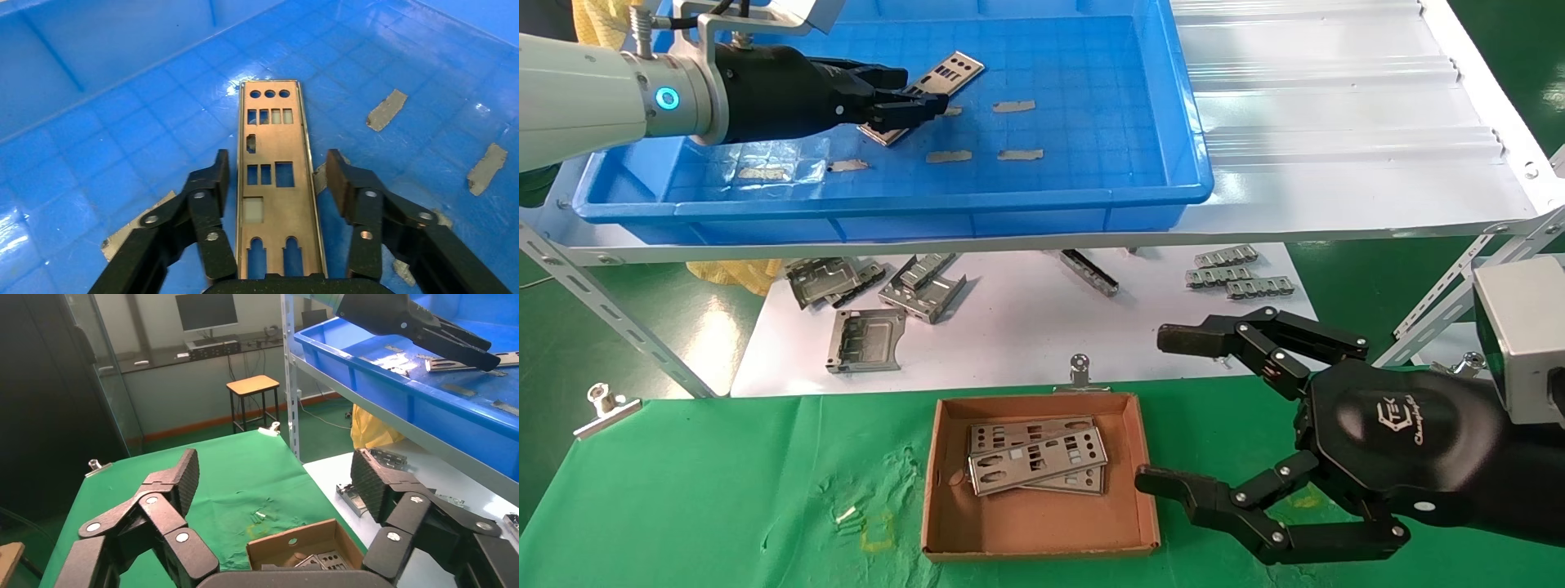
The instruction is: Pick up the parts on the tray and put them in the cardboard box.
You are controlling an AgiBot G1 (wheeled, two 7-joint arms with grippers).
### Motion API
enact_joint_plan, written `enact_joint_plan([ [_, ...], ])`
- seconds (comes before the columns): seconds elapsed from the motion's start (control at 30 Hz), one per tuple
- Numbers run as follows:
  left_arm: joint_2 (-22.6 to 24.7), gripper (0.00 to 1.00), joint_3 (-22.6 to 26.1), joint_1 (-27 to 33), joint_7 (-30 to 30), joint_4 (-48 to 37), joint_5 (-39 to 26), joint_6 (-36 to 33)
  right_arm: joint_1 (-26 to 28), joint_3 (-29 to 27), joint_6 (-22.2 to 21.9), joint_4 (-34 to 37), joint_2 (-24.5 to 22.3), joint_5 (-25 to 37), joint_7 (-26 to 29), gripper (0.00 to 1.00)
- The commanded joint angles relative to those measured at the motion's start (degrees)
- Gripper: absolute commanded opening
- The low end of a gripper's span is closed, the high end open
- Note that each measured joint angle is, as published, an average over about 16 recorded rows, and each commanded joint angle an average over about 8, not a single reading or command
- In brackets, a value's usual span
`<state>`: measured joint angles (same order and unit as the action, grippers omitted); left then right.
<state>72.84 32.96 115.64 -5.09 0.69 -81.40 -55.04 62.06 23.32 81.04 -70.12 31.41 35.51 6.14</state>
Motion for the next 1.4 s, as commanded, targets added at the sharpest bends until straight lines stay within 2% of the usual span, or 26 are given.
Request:
enact_joint_plan([
  [0.03, 0.11, 0.0, 0.08, -0.04, 0.19, -0.07, -0.11, 0.26, 0.0, 0.0, 0.0, 0.0, 0.0, 0.0, 0.0, 1.0],
  [0.63, -0.54, 0.0, -1.85, -0.21, 1.11, -0.3, 2.62, 3.98, 0.0, 0.0, 0.0, 0.0, 0.0, 0.0, 0.0, 1.0],
  [0.9, -1.5, 0.0, -2.54, 0.35, 1.11, -0.1, 3.6, 2.95, 0.0, 0.0, 0.0, 0.0, 0.0, 0.0, 0.0, 1.0],
  [1.17, -4.55, 0.0, -3.77, 1.89, 2.11, 1.54, 5.49, -6.54, 0.0, 0.0, 0.0, 0.0, 0.0, 0.0, 0.0, 1.0],
  [1.4, -8.4, 0.0, -4.55, 2.4, 5.17, 3.76, 7.0, -21.71, 0.0, 0.0, 0.0, 0.0, 0.0, 0.0, 0.0, 1.0],
])
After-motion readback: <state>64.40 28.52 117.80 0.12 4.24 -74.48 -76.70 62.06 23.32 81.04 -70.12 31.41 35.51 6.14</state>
